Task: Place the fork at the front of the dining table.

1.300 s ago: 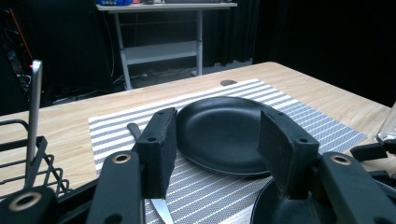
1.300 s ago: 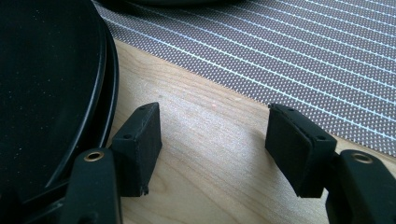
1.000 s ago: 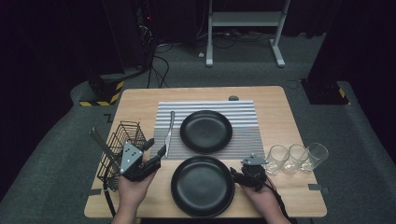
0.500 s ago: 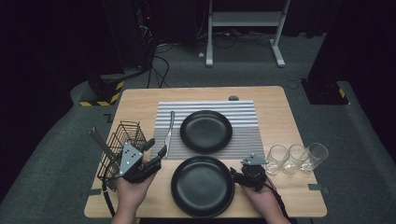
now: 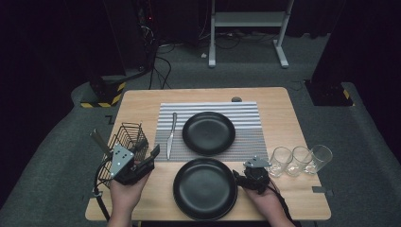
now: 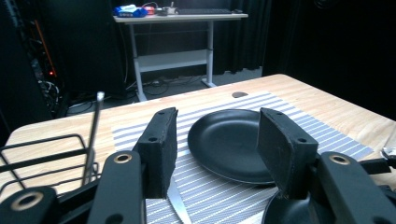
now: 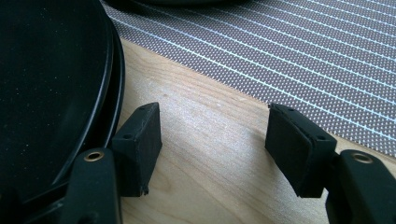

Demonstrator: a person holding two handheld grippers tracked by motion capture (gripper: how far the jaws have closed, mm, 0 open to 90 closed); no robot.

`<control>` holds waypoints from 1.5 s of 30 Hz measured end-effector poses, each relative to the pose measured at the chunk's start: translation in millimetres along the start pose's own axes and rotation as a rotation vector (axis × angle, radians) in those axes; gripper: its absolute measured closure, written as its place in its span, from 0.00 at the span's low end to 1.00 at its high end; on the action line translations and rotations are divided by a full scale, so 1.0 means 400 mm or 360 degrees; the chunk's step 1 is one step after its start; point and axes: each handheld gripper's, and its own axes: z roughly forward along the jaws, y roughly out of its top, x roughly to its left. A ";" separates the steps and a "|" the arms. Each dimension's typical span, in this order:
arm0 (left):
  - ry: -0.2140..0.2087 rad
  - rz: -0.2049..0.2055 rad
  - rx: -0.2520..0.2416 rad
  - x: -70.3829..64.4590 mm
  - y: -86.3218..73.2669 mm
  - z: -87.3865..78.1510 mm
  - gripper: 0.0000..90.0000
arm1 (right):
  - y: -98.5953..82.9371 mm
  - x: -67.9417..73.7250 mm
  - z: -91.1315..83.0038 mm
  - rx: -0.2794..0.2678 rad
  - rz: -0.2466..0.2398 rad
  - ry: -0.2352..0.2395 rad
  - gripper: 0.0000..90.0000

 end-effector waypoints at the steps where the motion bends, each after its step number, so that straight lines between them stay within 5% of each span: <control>1: 0.0002 -0.0004 -0.0002 0.003 0.000 -0.001 0.53 | 0.000 0.000 0.000 0.0000 -0.0001 0.0000 0.40; 25: 0.0125 -0.0046 -0.0091 0.068 0.013 -0.053 0.53 | 0.000 0.000 0.000 0.0000 -0.0001 0.0000 0.40; 45: 0.0228 -0.0043 -0.0084 0.109 0.016 -0.069 0.54 | 0.000 0.000 0.000 0.0000 0.0001 0.0000 0.40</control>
